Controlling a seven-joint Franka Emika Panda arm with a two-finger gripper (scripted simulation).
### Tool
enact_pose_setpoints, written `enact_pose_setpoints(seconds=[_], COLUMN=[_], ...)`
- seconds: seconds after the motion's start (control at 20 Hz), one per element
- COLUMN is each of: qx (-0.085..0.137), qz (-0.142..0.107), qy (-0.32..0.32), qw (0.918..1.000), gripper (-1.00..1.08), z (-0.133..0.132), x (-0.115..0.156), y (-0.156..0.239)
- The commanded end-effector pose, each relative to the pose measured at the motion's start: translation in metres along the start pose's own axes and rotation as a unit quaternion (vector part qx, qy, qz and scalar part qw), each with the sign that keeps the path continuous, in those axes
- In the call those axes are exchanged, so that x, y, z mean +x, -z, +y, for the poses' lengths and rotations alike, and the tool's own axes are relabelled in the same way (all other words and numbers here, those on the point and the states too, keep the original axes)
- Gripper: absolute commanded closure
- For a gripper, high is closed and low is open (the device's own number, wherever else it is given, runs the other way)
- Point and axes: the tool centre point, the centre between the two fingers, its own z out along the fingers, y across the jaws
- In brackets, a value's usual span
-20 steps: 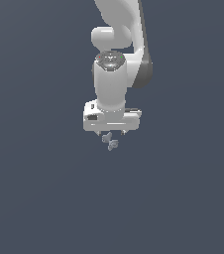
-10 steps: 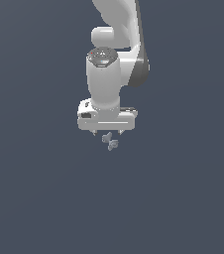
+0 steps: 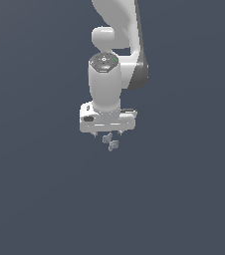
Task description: Pick up the object and move it to a goal position.
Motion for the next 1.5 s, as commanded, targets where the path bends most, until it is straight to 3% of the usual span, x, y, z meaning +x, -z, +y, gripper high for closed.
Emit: enact_pose_setpoints(seconds=[0.0,0.35,0.85,1.2,1.45], qx=[-0.001,-0.003,-0.001,0.0,0.001], qz=[-0.001,-0.006,-0.011,-0.012,-0.013], qy=[0.019,0.101,0.219,0.258,0.262], qw=[0.9998,0.9949,0.9756,0.966,0.9651], gripper=[-0.92,-0.92,-0.92,-0.92,-0.92], z=[0.0,-0.002,-0.008,-0.01,-0.011], x=[-0.004,-0.019,-0.044,-0.053,-0.054], y=[-0.007,-0.034,-0.07,-0.082,-0.083])
